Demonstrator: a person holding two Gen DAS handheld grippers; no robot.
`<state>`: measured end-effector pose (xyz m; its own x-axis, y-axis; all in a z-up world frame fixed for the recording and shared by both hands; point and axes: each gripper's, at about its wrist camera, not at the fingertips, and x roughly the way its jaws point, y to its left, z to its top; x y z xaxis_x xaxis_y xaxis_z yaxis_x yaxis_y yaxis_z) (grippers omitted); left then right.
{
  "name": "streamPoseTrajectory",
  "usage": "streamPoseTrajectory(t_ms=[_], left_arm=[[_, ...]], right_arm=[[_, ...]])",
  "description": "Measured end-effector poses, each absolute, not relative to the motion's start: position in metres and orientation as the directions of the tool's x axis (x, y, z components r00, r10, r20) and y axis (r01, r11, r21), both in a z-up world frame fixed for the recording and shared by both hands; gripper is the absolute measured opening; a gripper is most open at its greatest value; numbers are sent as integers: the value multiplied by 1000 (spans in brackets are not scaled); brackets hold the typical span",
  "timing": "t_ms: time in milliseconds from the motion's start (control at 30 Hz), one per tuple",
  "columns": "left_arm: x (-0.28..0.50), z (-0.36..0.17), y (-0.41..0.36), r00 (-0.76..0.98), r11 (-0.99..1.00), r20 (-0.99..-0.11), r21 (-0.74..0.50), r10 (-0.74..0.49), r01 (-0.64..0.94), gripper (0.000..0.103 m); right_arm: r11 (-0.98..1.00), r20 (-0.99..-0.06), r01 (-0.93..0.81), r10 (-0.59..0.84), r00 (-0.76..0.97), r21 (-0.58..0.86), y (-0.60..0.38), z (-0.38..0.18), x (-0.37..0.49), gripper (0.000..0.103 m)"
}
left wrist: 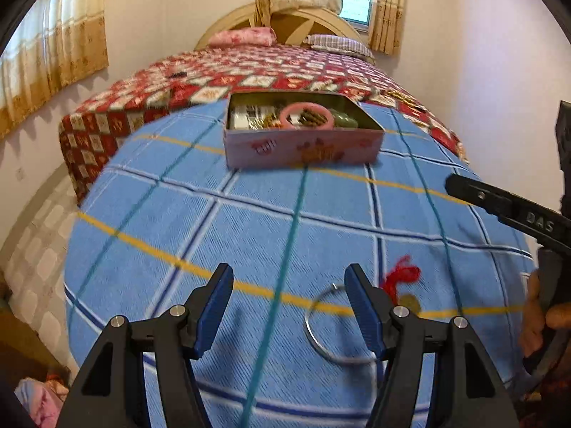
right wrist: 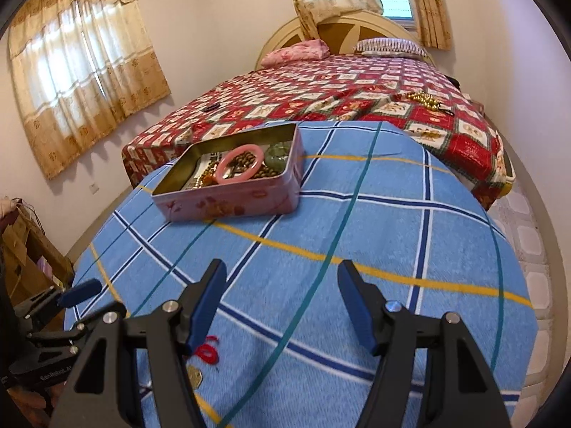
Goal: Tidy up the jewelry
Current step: 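Grasp the large silver hoop with left gripper while right gripper nears the red tassel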
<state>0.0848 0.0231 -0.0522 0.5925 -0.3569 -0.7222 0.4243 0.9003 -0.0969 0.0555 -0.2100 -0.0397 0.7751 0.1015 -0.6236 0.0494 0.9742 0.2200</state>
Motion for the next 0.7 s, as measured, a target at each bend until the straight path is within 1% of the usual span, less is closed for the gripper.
streamPoseTrajectory(t_ms=[67, 100, 133, 167, 200, 233, 267, 400, 467, 533, 600, 700], left_arm=[[80, -55, 20, 577, 894, -730, -103, -366, 437, 64], [77, -56, 17, 576, 891, -734, -88, -360, 444, 59], [76, -59, 13, 575, 889, -742, -63, -346, 453, 50], [75, -62, 8, 570, 887, -754, -38, -327, 460, 45], [76, -67, 5, 560, 886, -768, -21, -311, 463, 37], [76, -70, 4, 549, 885, -780, -15, -301, 464, 34], [77, -75, 2, 533, 884, -793, -15, -295, 467, 34], [74, -77, 0, 530, 879, -796, -5, -293, 477, 32], [74, -77, -1, 525, 875, -793, -19, -307, 484, 24], [73, -77, -2, 526, 870, -789, -21, -317, 493, 11], [73, -78, -2, 524, 867, -786, -29, -327, 498, 7], [75, -77, -1, 520, 870, -785, -48, -336, 490, 5]], right_arm=[[976, -627, 46, 101, 772, 214, -208, -42, 54, 68], [976, -630, 44, 102, 770, 212, -207, -42, 54, 68], [976, -633, 36, 110, 766, 213, -205, -44, 54, 68], [976, -635, 28, 117, 764, 214, -204, -44, 54, 68], [977, -636, 14, 129, 761, 214, -202, -45, 54, 68], [978, -639, 3, 135, 758, 209, -200, -46, 53, 68], [979, -641, -6, 138, 755, 205, -198, -46, 52, 68], [979, -653, -46, 168, 738, 199, -193, -50, 52, 64], [978, -666, -67, 185, 723, 199, -189, -54, 53, 62], [973, -677, -94, 216, 703, 212, -184, -58, 53, 59], [970, -691, -127, 236, 684, 206, -176, -62, 54, 58], [965, -703, -175, 261, 662, 194, -166, -65, 54, 54]])
